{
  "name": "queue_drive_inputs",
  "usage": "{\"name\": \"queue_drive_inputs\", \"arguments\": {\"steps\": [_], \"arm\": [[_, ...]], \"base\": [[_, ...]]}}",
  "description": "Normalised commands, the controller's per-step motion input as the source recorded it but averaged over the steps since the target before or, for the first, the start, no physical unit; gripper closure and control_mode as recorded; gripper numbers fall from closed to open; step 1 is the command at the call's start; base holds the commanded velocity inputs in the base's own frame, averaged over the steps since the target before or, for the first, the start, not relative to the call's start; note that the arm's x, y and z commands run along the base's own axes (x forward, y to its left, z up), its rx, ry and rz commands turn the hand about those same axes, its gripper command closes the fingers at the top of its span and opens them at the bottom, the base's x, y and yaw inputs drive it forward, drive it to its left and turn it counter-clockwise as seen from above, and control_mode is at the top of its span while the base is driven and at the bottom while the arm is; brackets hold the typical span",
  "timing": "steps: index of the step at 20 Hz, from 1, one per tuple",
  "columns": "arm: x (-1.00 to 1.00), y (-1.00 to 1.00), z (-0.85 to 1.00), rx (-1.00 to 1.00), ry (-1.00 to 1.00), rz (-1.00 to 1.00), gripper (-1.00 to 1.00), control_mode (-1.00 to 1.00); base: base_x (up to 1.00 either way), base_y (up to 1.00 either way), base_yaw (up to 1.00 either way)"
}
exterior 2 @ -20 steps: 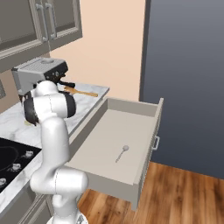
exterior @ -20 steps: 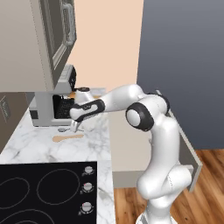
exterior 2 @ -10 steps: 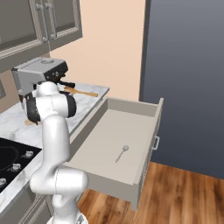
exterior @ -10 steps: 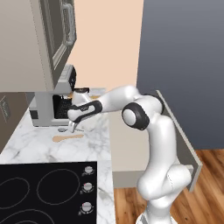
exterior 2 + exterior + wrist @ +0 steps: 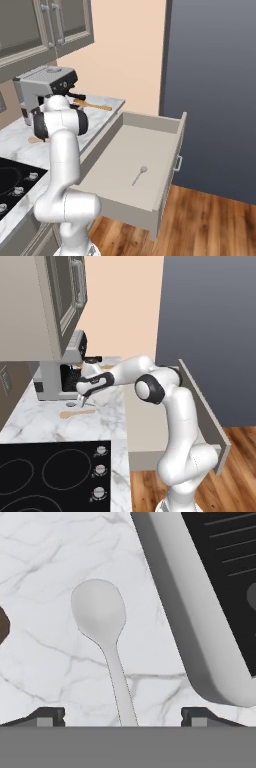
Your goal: Organize the utensils by type. Pick up the wooden spoons from the counter and place them in the open cabinet. Then pick up the metallic utensils from the counter and place them in the open drawer.
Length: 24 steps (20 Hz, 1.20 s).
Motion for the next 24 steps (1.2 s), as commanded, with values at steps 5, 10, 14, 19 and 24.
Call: {"name": "queue_drive_inputs", "arguments": {"steps": [5, 10, 14, 19, 24], "arm": [[0.18, 0.10, -0.20, 0.00, 0.00, 0.00, -1.00, -1.00], [-0.27, 0.16, -0.34, 0.00, -0.01, 0.00, -1.00, -1.00], [-0.49, 0.10, -0.29, 0.00, -0.04, 0.00, -1.00, -1.00], [-0.04, 0.10, -0.20, 0.00, -0.03, 0.00, -1.00, -1.00], [0.46, 0.01, -0.01, 0.00, -0.01, 0.00, -1.00, -1.00]], "base": [[0.00, 0.00, 0.00], [0.00, 0.00, 0.00], [0.00, 0.00, 0.00], [0.00, 0.00, 0.00], [0.00, 0.00, 0.00]]}}
